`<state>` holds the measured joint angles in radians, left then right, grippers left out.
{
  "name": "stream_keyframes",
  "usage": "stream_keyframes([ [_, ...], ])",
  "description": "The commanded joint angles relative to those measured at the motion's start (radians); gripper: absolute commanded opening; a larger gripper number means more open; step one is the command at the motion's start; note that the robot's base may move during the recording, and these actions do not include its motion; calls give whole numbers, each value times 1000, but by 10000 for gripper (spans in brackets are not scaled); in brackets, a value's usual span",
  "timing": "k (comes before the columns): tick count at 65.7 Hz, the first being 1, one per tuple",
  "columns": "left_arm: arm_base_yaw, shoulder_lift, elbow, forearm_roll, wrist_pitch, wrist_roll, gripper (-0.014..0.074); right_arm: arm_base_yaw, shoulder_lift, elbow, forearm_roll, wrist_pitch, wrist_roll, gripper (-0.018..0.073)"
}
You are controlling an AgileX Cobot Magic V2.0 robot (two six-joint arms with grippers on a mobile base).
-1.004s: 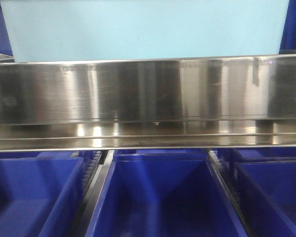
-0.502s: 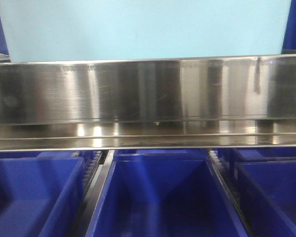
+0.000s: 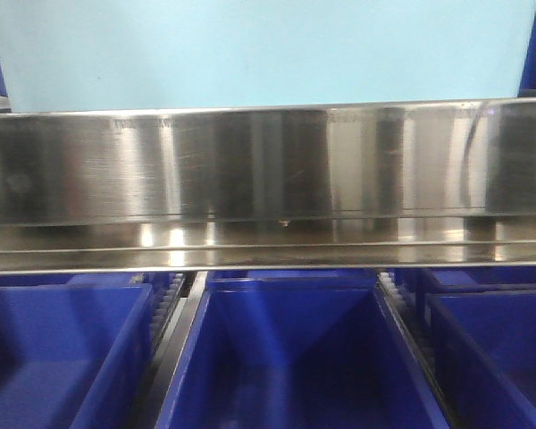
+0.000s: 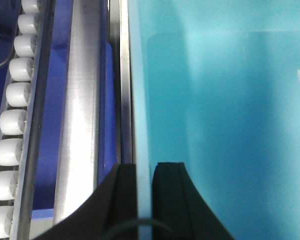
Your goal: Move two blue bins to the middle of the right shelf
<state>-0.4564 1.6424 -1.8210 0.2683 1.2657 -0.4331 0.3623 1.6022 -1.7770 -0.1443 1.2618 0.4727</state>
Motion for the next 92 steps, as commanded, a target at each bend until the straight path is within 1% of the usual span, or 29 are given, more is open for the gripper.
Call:
stream_keyframes([
  [1,-14,-10,27,-54,-45,15,-111,10,-13,1,76,-41,1,-162],
  [16,-14,-10,121,-47,-45,15,-111,10,14,13,79,-41,3,-162],
  [27,-14,-10,154,-29,-45,15,-111,10,14,71,81,-41,28,-162],
  [36,-14,-7,154,-29,-45,15,-111,10,14,108,81,-41,29,-162],
  [73,-14,17,154,-27,-45,10,-111,10,12,112,81,-41,30,-162],
  [76,-14,17,152,-30,-45,6,-106,10,11,112,81,-41,30,-151],
  [79,-14,17,152,-35,-45,5,-83,10,8,112,81,-41,28,-97],
  [82,-14,17,152,-37,-45,3,-39,10,6,112,81,-41,24,-26],
  [88,-14,17,152,-37,-45,-10,114,10,6,112,81,-41,24,165],
  [89,-14,17,152,-37,-45,-15,157,10,6,112,81,-41,24,203],
  [91,-14,17,152,-34,-45,-18,214,10,6,112,81,-41,24,243],
  [92,-14,15,152,-34,-45,-18,257,10,6,112,81,-41,24,258],
])
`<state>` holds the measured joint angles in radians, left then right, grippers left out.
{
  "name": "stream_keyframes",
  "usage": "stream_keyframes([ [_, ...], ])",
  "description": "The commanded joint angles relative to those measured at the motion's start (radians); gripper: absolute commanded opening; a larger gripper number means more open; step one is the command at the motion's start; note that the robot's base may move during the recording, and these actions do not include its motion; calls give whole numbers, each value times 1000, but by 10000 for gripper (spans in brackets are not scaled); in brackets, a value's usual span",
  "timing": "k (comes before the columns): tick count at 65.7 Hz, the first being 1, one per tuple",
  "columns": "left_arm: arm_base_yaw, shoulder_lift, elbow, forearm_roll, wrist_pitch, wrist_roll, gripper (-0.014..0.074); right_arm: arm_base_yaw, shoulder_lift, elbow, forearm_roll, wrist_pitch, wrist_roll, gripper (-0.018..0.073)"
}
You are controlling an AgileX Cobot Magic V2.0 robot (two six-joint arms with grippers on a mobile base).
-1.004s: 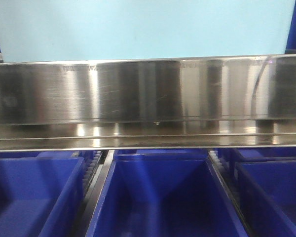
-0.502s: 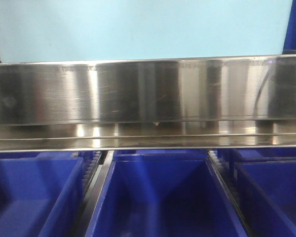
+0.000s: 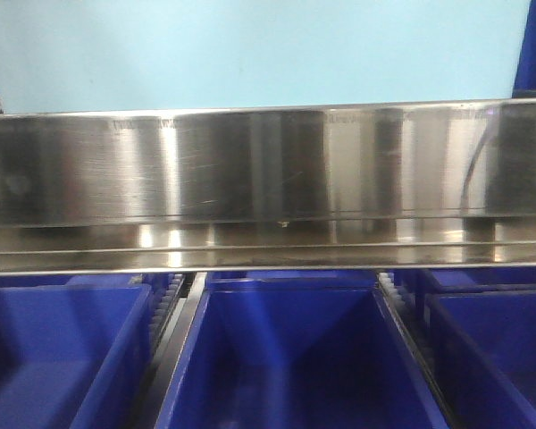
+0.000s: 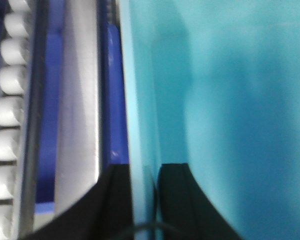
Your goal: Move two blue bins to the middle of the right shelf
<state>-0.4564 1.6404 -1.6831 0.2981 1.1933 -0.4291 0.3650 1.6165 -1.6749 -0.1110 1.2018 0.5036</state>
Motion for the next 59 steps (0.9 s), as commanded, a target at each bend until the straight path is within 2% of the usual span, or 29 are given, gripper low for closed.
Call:
stream_keyframes([
  [1,-14,17,14,-62,28,-22,285,7,-10,10,48,19,-7,274],
  [6,-14,10,14,-59,28,-27,405,7,-12,10,48,19,-7,281],
  [11,-14,-5,14,-57,28,-28,461,7,-22,10,48,19,-7,277],
  [36,-14,-40,-85,-46,28,-28,463,7,-69,6,32,19,-7,277],
  [47,-14,-40,-95,-40,28,-28,463,7,-74,-21,-10,19,-7,277],
  [59,-14,-35,-95,7,28,-28,463,7,-74,-26,-13,19,-7,277],
])
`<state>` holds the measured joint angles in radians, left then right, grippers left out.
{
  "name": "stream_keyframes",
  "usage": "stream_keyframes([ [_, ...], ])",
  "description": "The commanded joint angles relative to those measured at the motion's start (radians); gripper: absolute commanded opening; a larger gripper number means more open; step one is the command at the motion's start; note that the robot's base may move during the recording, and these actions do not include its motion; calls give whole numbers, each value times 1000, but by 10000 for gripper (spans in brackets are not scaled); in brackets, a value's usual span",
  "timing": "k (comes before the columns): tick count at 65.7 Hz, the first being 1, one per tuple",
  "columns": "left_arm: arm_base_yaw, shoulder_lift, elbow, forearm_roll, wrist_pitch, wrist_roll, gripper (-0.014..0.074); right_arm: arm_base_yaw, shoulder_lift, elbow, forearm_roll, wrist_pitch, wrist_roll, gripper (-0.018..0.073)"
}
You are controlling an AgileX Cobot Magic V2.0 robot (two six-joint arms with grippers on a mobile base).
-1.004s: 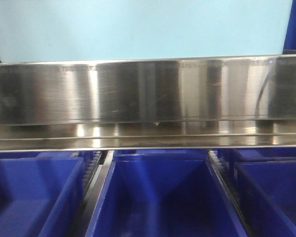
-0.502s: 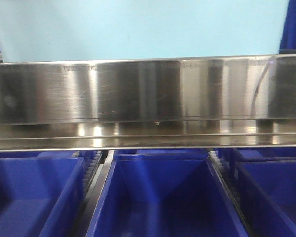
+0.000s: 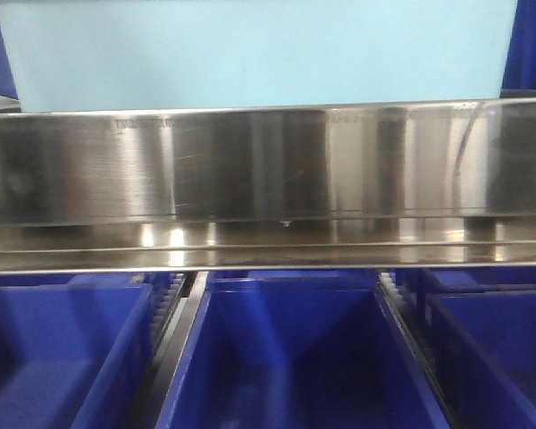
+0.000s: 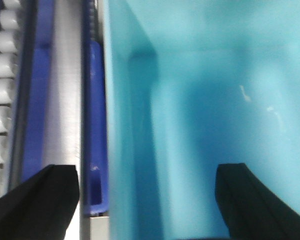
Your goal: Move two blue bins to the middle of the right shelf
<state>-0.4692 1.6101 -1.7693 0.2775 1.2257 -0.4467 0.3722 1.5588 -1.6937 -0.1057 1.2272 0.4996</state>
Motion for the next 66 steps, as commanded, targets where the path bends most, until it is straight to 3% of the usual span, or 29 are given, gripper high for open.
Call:
stream_keyframes([
  [1,-1,-5,-8,29,-5,-11,463,0,-16,-7,-18,-6,-3,277],
  [20,-1,-2,-8,40,-5,-11,407,-2,-4,-7,-59,-6,-3,277],
  [43,-1,37,-8,32,-5,-11,84,-2,26,-7,-57,-6,-3,277],
  [51,-1,42,-8,32,-5,-11,145,-3,26,-7,-57,-6,-3,277],
  [60,-1,42,-8,25,-5,-11,328,-3,26,-9,-57,-6,-3,277],
  [66,-1,42,-11,18,-5,-11,353,-3,26,-13,-48,-6,-3,277],
])
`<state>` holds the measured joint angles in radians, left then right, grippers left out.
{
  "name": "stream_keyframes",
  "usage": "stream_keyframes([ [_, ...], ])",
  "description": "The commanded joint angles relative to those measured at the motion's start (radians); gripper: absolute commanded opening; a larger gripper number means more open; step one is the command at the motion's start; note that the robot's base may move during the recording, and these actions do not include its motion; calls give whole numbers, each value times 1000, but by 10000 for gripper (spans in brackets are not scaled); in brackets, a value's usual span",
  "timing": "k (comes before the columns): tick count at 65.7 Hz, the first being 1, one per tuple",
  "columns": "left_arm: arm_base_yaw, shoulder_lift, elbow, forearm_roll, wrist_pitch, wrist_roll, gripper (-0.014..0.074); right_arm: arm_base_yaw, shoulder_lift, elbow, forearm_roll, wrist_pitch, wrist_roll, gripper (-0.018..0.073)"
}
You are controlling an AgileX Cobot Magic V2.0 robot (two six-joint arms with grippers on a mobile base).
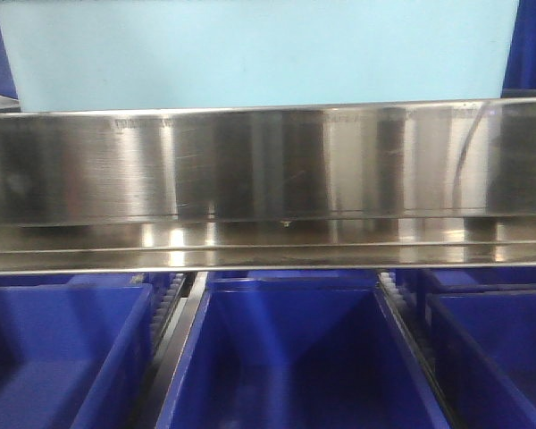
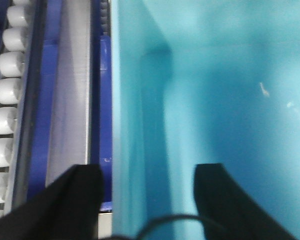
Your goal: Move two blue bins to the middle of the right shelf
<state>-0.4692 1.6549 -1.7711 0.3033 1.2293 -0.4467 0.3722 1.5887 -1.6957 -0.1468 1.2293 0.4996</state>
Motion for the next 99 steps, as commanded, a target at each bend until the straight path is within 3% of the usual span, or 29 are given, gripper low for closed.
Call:
stream_keyframes([
  [1,-1,-3,-9,-8,-8,-11,350,-3,-4,-11,-7,-8,-3,277],
  [12,3,3,-32,-28,-8,-11,346,-3,-4,-42,-5,-8,-3,277],
  [19,33,6,-38,-83,-8,-9,346,-9,6,-54,-3,-8,-11,277],
  [28,85,14,-38,-148,-8,29,346,-55,36,-59,96,-8,-60,277],
  [99,96,25,27,-173,-8,100,346,-62,21,11,88,-8,-91,277],
])
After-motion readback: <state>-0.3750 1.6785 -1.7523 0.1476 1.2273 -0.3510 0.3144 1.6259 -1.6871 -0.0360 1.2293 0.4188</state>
